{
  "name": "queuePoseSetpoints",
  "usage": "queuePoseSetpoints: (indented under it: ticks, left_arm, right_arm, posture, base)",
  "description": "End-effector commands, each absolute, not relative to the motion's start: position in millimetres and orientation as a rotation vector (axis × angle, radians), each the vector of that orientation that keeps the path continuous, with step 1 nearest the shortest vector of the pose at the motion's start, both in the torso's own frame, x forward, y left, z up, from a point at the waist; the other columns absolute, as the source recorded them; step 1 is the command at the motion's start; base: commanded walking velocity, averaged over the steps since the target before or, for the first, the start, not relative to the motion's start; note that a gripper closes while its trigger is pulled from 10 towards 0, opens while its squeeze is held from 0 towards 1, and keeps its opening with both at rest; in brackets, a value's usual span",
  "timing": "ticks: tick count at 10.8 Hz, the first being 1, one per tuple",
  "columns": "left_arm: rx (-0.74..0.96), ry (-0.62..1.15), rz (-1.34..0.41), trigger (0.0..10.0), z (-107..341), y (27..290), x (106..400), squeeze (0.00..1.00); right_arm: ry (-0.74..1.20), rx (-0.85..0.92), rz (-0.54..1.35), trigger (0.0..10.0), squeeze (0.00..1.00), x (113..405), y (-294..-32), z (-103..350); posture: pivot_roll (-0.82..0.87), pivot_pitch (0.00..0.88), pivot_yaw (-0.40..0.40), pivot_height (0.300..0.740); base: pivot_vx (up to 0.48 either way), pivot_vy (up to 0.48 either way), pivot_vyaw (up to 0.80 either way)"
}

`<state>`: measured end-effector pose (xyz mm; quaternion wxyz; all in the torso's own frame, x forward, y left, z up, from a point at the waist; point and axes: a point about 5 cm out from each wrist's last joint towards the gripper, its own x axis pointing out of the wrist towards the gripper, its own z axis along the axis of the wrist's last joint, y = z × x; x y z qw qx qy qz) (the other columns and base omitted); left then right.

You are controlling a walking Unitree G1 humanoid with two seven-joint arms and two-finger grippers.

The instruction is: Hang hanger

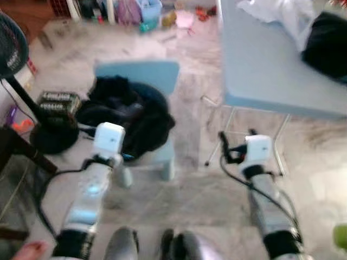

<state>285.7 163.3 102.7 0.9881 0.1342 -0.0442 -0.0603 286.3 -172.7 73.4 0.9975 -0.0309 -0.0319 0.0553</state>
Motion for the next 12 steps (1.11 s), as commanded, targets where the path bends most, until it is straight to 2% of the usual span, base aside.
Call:
queuePoseSetpoints:
  ticks: [1,7,8,9,10,12]
  left_arm:
    - [0.254,-0.100,-0.151,10.0,103,154,285,0.00]
    - [0.229,-0.057,-0.152,10.0,92,153,282,0.00]
    - [0.243,-0.085,-0.162,10.0,97,150,285,0.00]
    - [0.260,-0.119,-0.201,10.0,105,143,288,0.00]
    - [0.257,-0.117,-0.320,10.0,105,125,288,0.00]
    - [0.269,-0.046,-0.471,10.0,87,106,275,0.00]
  right_arm:
    - [-0.057,-0.030,0.081,10.0,0.00,286,-182,74]
    - [-0.041,-0.014,0.086,10.0,0.00,282,-184,71]
    - [-0.040,-0.020,0.080,10.0,0.00,285,-186,71]
    - [-0.039,-0.023,0.080,10.0,0.00,285,-186,71]
    - [-0.036,-0.036,0.087,10.0,0.00,286,-186,70]
    - [-0.038,-0.044,0.091,10.0,0.00,288,-184,70]
  posture:
    - [0.05,0.106,-0.063,0.740]
    - [0.04,0.083,-0.061,0.740]
    - [0.04,0.079,-0.058,0.740]
    - [0.04,0.078,-0.059,0.740]
    - [0.04,0.076,-0.065,0.740]
    - [0.04,0.070,-0.063,0.740]
  base:
    - [0.000,-0.461,0.00]
    - [0.000,-0.459,0.00]
    - [0.000,0.000,0.00]
    - [0.000,0.000,0.00]
    - [0.000,0.000,0.00]
    - [0.000,0.000,0.00]
